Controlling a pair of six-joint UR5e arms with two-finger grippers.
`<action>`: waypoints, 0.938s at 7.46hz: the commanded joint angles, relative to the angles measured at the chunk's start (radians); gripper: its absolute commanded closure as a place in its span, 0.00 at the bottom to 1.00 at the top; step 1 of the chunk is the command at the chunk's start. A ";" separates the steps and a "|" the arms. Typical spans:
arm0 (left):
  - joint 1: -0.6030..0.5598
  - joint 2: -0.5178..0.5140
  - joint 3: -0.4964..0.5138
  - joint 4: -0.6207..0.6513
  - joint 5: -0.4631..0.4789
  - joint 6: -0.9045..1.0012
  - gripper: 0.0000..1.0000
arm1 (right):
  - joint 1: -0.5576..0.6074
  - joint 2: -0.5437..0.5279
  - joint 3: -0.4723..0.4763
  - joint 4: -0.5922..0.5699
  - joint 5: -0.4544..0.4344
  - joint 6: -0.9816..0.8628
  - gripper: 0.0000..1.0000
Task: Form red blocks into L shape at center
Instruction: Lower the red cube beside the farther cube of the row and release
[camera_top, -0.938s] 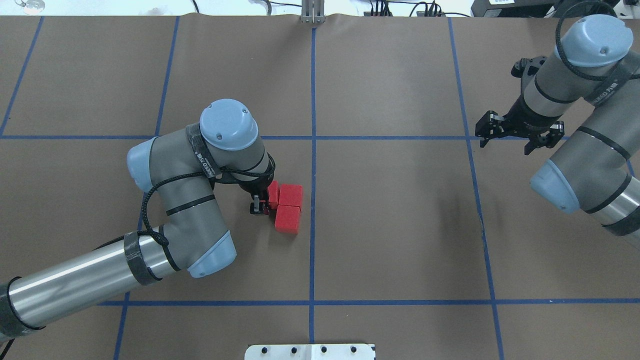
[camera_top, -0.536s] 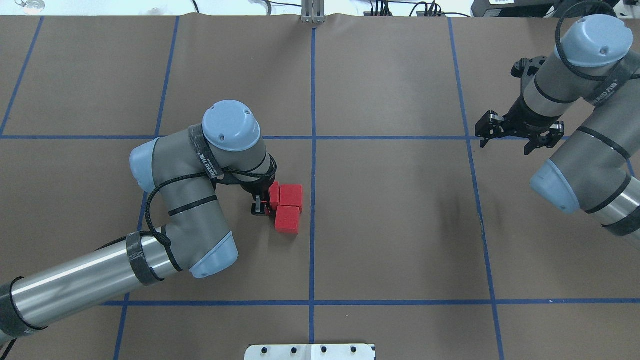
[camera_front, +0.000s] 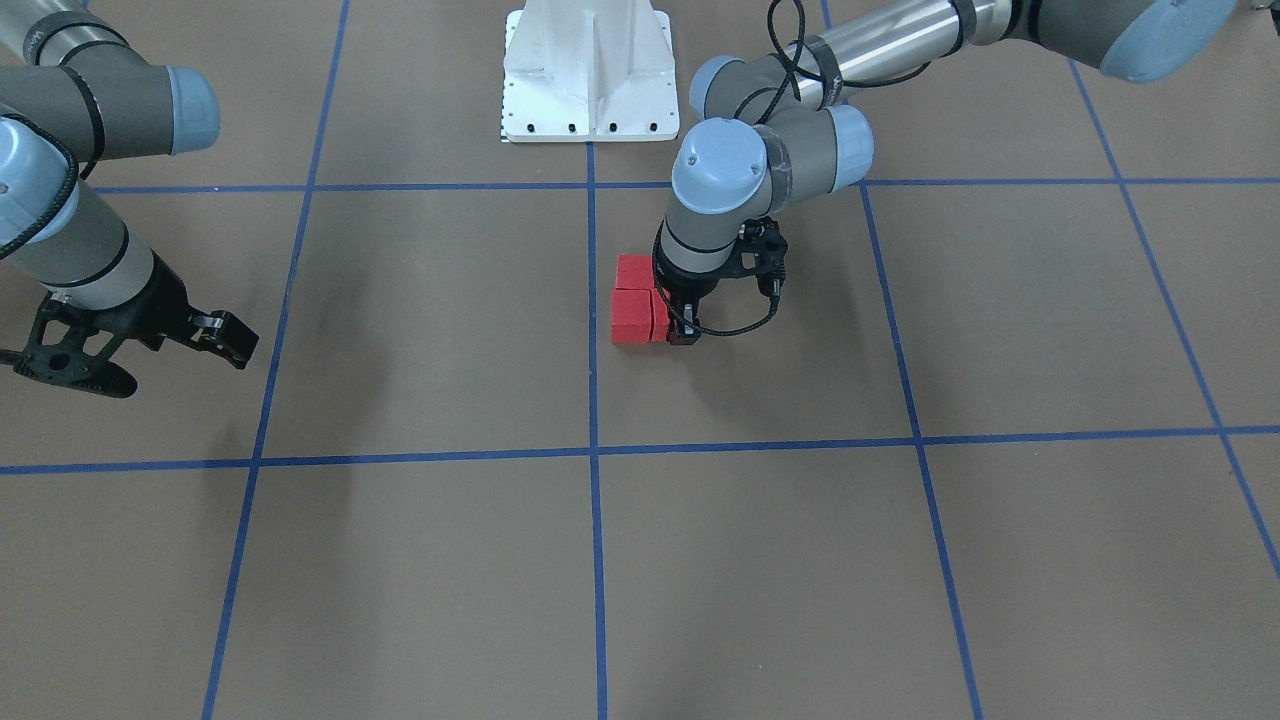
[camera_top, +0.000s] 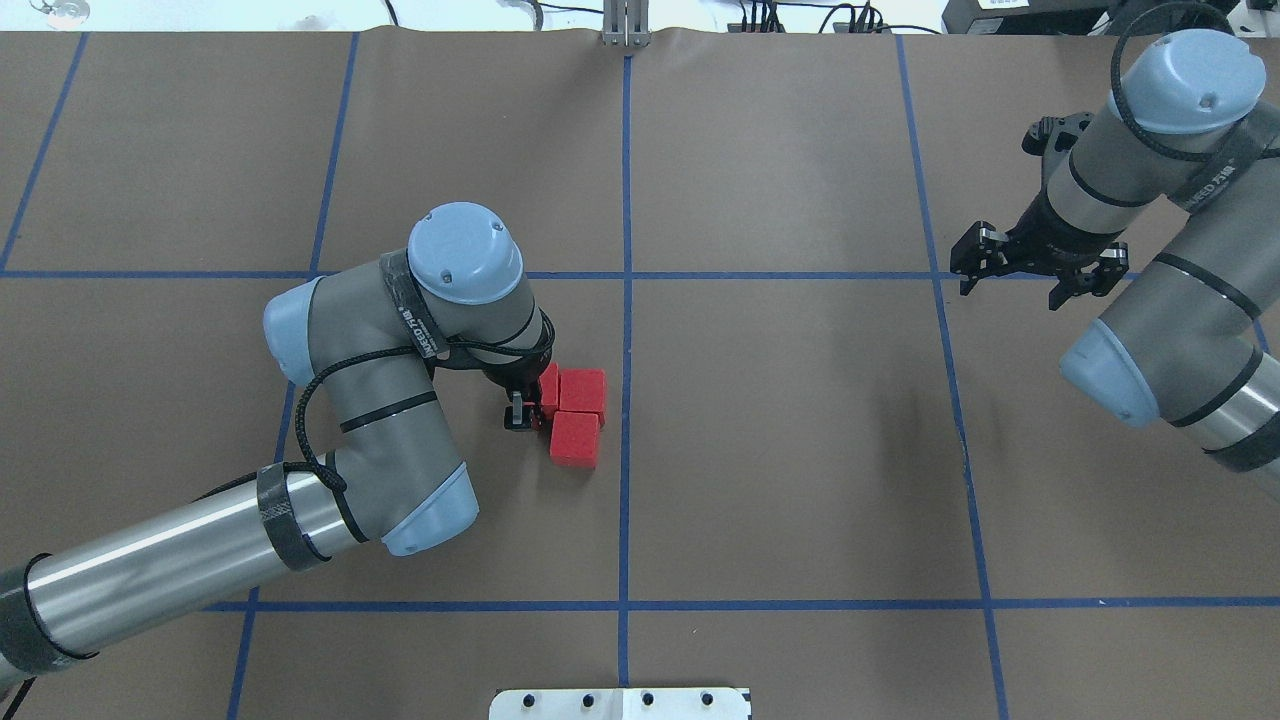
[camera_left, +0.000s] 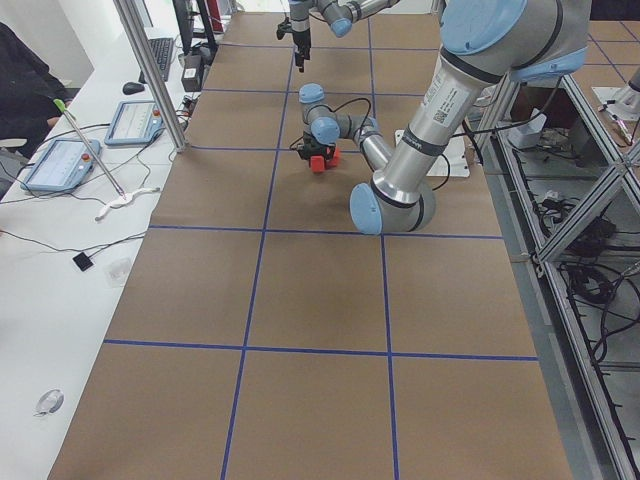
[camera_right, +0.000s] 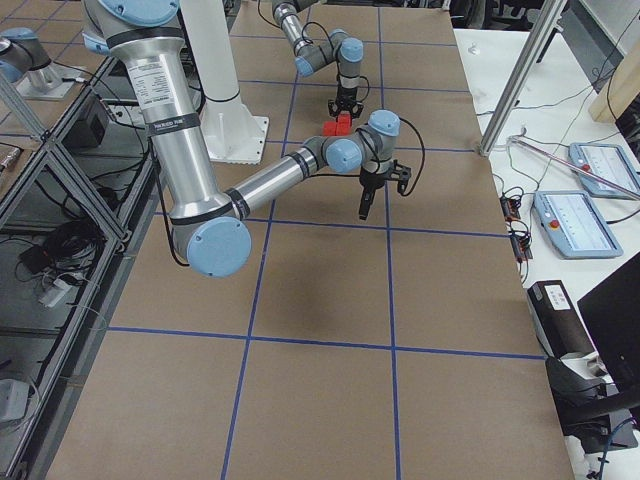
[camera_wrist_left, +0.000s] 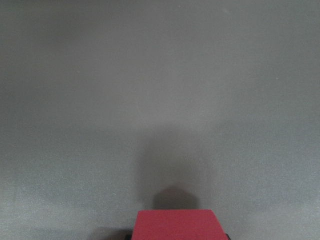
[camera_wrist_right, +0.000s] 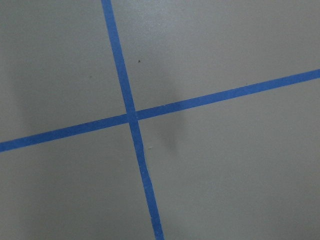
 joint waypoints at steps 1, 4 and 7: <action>0.005 -0.002 0.006 -0.003 0.007 0.000 1.00 | 0.000 0.000 0.000 -0.001 0.000 0.000 0.00; 0.006 -0.002 0.006 -0.005 0.007 0.001 1.00 | 0.000 0.000 0.000 -0.001 0.002 0.002 0.00; 0.014 0.001 0.005 -0.017 0.007 0.004 0.06 | 0.002 0.000 0.002 -0.001 0.002 0.002 0.00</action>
